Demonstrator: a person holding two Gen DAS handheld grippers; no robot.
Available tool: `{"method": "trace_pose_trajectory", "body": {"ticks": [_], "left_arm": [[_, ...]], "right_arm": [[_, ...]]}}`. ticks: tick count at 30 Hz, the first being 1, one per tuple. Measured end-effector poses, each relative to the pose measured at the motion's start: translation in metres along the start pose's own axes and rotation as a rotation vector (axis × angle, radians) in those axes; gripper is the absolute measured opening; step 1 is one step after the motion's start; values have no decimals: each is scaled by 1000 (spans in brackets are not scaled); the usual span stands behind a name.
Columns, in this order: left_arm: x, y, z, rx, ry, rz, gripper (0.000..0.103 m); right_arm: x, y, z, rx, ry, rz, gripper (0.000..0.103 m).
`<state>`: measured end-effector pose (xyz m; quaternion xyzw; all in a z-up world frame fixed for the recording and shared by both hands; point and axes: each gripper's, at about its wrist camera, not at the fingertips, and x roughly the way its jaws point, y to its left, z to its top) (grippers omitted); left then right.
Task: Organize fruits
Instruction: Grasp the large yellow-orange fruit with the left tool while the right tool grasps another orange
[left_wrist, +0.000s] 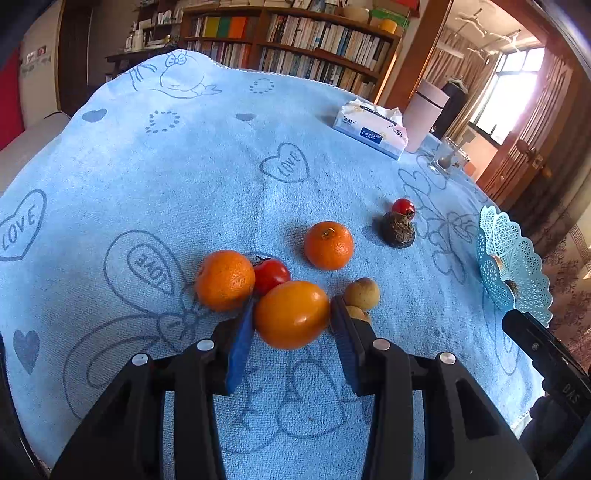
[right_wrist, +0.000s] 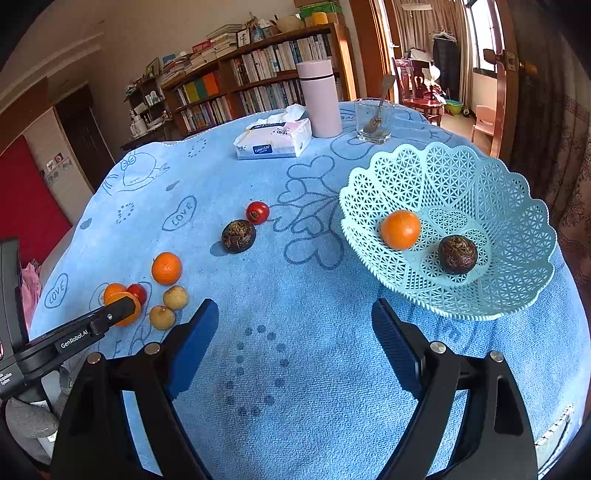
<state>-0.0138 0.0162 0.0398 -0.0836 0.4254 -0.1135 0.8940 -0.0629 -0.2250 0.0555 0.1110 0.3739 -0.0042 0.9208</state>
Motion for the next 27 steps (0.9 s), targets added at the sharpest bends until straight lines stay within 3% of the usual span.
{"method": "trace_pose_trajectory", "body": {"ticks": [8,16,27], "left_arm": [[-31,19,4,-17,-81,31,42],[-38,41,0,-50,-93,50,42],[-48,60,-1,-80,-107,65,42]], "right_arm": [[35,41,15,-62,103,132,86],[74,87,29,-114,169,213,86],[122,128,33,-179,226,224,59]]}}
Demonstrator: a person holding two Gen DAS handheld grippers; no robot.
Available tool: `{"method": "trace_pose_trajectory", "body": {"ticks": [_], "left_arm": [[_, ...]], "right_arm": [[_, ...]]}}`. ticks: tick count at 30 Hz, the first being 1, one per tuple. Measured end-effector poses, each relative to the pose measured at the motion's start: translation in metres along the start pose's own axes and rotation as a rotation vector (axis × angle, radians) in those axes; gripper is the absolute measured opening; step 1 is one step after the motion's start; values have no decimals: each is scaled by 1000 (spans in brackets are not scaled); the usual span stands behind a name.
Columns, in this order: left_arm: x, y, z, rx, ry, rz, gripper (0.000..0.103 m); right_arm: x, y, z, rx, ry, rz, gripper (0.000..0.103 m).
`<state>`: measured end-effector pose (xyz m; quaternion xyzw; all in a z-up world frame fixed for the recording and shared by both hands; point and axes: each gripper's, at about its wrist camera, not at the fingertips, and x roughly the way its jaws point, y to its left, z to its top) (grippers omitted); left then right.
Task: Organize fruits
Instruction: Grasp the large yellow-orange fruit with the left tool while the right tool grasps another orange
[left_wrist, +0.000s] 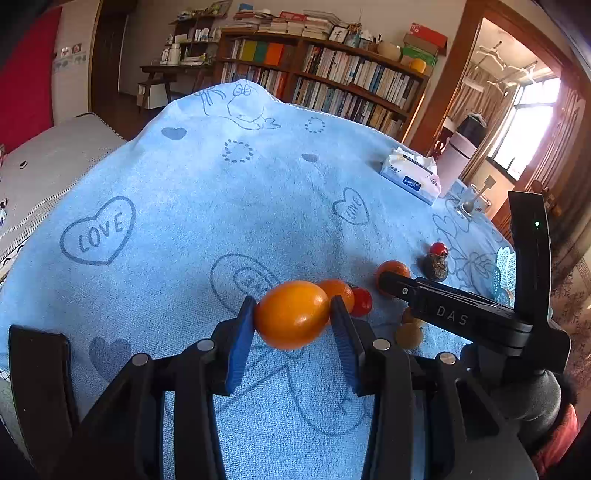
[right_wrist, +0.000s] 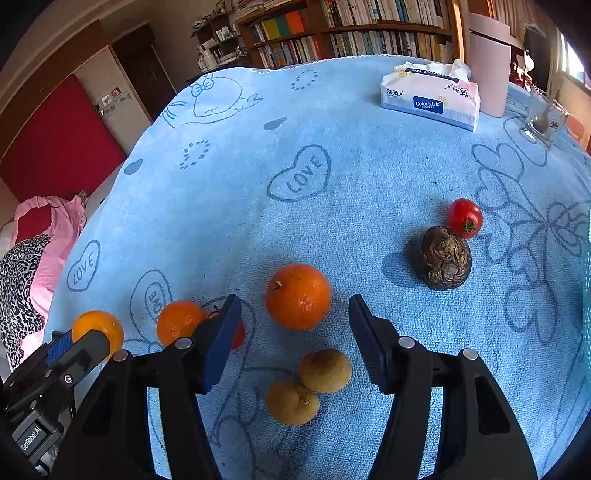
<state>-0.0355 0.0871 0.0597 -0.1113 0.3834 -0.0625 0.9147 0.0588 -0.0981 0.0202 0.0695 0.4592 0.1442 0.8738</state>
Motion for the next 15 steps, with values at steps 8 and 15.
{"method": "trace_pose_trajectory", "body": {"ticks": [8,15], "left_arm": [[2,3,1,-9,7,0,42],[3,1,0,-2,9,-4,42]], "right_arm": [[11,2,-1,-22,18,-30,39],[-8,-4,-5,13,-6,-16,39]]}}
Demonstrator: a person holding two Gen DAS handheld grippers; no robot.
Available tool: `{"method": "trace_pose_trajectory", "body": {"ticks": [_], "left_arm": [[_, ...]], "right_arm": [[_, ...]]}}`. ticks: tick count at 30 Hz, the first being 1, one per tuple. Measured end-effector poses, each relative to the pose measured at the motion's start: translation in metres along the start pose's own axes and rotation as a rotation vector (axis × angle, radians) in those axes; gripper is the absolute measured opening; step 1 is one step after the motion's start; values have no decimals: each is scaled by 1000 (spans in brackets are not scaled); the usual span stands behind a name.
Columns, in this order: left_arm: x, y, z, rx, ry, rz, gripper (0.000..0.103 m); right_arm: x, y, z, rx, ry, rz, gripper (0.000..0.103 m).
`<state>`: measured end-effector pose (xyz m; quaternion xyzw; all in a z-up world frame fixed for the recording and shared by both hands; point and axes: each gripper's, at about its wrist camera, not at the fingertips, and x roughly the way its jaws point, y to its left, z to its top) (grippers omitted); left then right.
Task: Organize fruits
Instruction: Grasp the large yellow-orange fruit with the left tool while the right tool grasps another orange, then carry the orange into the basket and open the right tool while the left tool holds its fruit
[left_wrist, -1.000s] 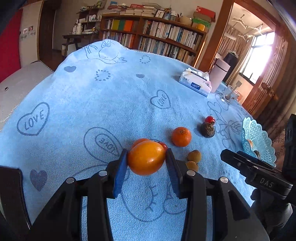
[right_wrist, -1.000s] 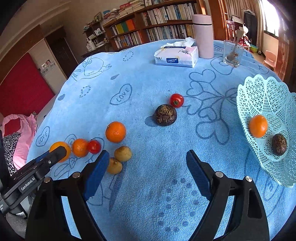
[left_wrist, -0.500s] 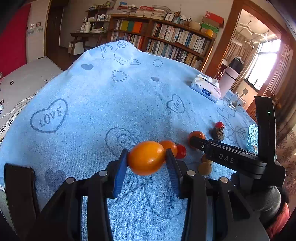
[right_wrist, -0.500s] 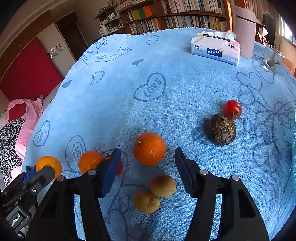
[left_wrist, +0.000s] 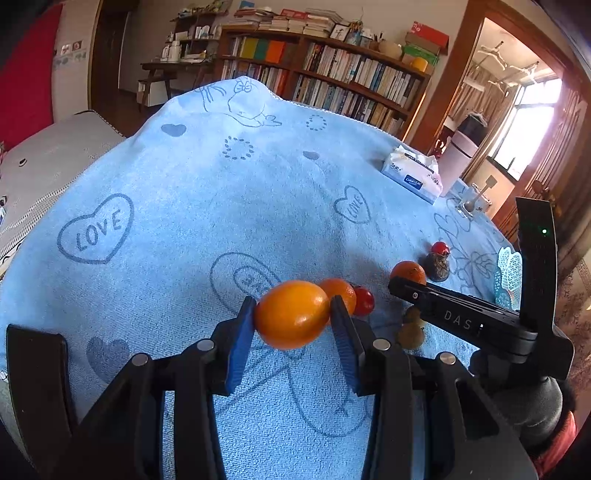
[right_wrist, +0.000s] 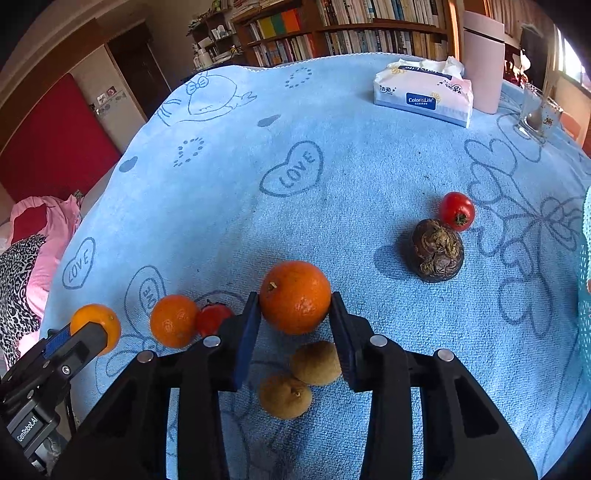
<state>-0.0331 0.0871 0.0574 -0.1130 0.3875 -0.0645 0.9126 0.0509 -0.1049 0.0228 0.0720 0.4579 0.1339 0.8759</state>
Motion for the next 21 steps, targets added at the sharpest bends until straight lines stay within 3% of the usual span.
{"method": "trace_pose_trajectory", "body": {"ticks": [11,21], "left_arm": [[-2,-14,0,30,-3,-9,42],[-1,-40,0,92,4,-23,42]], "right_arm": [[-59,-34,-4,106,-117,-13,39],[-113,-80,-13,193,-254,-111,39]]}}
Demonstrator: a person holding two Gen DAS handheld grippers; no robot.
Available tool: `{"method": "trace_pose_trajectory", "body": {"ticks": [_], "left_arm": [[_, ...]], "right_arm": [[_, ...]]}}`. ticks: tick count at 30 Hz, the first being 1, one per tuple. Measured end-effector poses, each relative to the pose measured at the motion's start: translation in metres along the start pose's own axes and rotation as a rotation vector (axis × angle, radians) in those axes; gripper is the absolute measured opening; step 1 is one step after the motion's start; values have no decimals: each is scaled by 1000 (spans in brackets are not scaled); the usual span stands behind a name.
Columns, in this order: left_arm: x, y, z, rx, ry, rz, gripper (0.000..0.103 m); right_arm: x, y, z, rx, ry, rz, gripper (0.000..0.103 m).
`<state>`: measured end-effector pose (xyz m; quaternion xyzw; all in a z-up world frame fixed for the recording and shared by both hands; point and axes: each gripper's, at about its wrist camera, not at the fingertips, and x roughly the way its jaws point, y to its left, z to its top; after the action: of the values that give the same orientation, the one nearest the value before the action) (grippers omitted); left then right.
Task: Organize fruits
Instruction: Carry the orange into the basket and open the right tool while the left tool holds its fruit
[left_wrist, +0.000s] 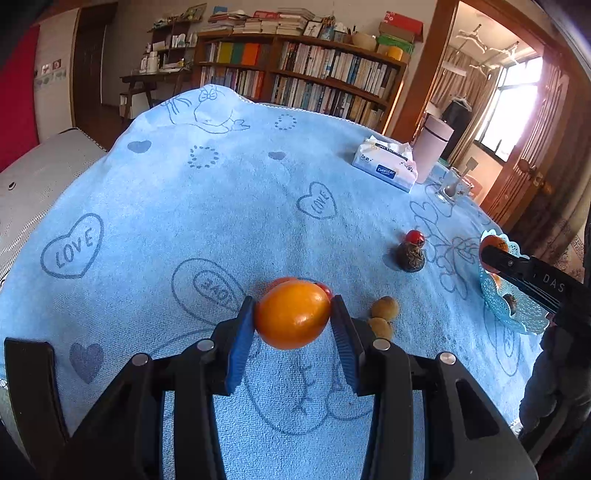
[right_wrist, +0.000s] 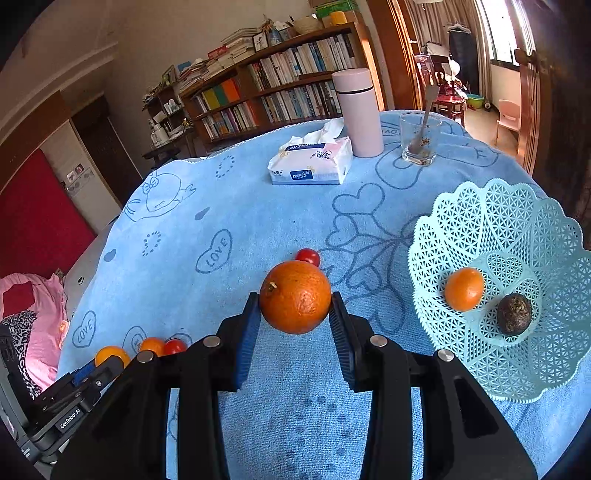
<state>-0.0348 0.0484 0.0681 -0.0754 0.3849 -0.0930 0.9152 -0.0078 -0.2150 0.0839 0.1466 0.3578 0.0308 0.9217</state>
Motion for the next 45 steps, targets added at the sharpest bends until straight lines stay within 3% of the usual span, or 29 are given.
{"method": "trace_pose_trajectory", "body": {"ticks": [8,19,25,27,28,36,45], "left_arm": [[4,-23,4,47,5,-13,42],[7,-52,6,101,12,-28,42],[11,-66,8,123,16,-28,42],[11,-71,9,132,18,-31,42],[12,-74,9,138,18,-32,42],[18,-111,16,210,12,-63,42],[30,-180,19,326,19,-157,42]], "right_arm": [[-28,-59,4,112,-63,-105,39],[-45,-132,-4,255,-80,-227,39],[-48,-148,-10,291,-84,-232,43],[-52,-152,-9,302,-105,-236,61],[-55,-153,-9,305,-121,-240,62],[-78,-170,-14,320,-186,-274,62],[-98,-188,-23,325,-229,-326,62]]}}
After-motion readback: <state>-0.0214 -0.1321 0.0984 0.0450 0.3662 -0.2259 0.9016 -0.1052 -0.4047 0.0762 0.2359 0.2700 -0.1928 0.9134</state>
